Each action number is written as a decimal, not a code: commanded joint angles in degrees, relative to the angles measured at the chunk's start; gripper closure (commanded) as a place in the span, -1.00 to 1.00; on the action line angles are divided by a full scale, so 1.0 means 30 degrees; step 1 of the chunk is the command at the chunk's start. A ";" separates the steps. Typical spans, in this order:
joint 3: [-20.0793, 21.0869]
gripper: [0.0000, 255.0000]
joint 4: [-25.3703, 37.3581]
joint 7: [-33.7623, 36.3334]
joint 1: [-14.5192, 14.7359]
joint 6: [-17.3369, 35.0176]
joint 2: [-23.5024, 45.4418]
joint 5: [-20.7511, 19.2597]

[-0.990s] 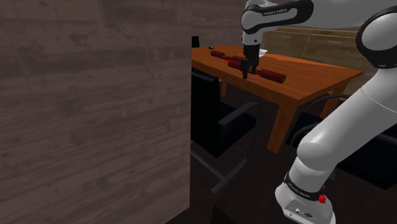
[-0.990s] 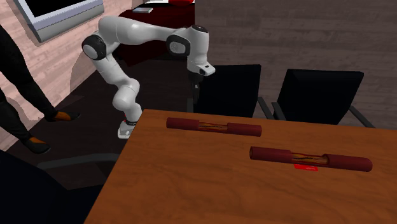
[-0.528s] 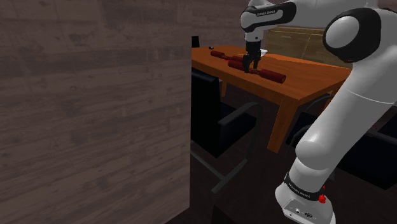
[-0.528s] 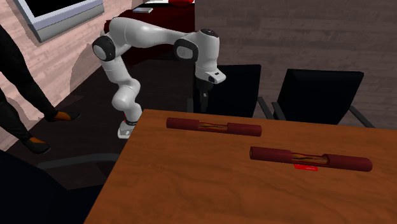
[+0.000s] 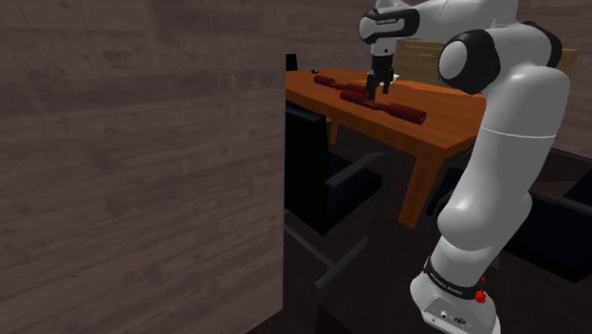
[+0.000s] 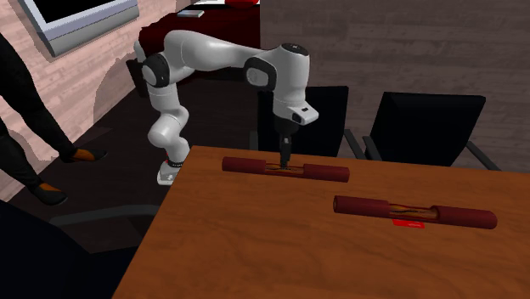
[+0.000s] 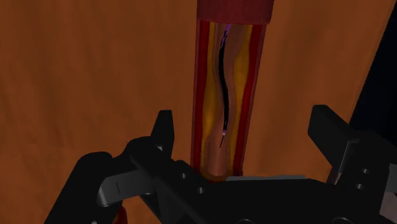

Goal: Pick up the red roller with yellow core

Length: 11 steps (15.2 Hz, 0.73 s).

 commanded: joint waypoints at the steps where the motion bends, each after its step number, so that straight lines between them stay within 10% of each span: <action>1: -0.0154 -1.00 0.0581 -0.0208 -0.0263 0.0253 0.0729 0.0227; 10: -0.0113 -1.00 -0.1495 0.0068 -0.0180 0.2025 0.0425 0.0085; 11: -0.0116 1.00 -0.1490 0.0063 -0.0183 0.2018 0.0423 0.0085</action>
